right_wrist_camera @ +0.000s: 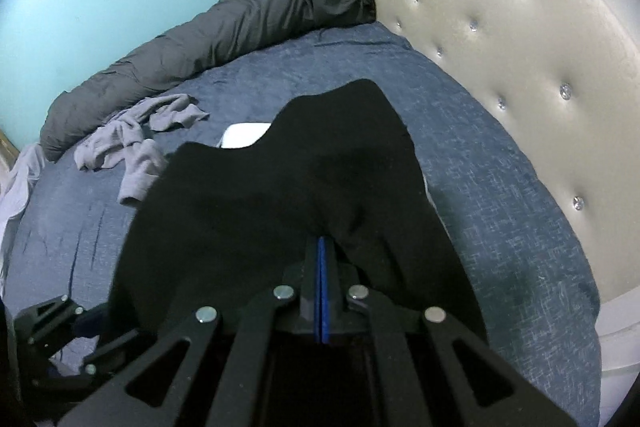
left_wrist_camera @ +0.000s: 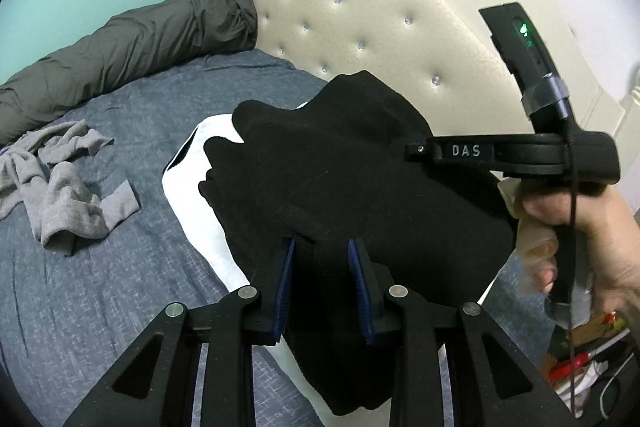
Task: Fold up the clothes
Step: 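Carry the black trousers onto the folded white stack with both tools, then lower the black trousers onto the stack and open both tools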
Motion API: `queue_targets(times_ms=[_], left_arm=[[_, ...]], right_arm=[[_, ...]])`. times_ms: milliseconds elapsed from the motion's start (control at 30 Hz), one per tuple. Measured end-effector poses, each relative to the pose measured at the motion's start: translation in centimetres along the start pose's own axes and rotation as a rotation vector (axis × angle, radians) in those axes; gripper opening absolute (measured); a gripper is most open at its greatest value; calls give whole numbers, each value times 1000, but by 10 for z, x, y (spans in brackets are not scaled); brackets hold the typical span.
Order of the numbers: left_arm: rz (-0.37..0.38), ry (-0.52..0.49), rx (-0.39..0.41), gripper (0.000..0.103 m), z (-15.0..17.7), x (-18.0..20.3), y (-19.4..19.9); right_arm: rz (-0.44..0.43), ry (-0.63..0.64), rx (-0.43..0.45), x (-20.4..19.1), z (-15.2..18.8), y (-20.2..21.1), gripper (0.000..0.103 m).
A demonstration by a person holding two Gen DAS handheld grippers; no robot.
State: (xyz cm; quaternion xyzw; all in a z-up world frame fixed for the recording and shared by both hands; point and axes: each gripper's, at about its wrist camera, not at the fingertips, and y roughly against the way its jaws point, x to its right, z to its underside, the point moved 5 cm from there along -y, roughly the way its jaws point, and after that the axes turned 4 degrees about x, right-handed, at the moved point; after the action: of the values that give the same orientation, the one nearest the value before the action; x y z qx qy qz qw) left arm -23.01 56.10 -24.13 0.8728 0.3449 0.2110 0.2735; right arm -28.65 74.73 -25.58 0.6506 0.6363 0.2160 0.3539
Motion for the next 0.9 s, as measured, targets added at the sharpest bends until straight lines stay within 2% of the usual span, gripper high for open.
queue_targets(times_ms=[100,300,633,800,900], left_arm=[[-4,-10,-5,29,-2,2,1],[-18,-20,-14,29,-1,2,4],[-31,-25,-23,28,1,8,3],[-38,-25,-29,28,0,9,1],[-43,-23,-28,28,0,7,2]], right_arm=[[1,-8,25,2,-2,8,0],[-6,-17,139,-4,-2,46,0],[1,-26,133,14,45,60,0],[26,-59,122,22,49,51,0],[39,-82,168,25,49,66,0]])
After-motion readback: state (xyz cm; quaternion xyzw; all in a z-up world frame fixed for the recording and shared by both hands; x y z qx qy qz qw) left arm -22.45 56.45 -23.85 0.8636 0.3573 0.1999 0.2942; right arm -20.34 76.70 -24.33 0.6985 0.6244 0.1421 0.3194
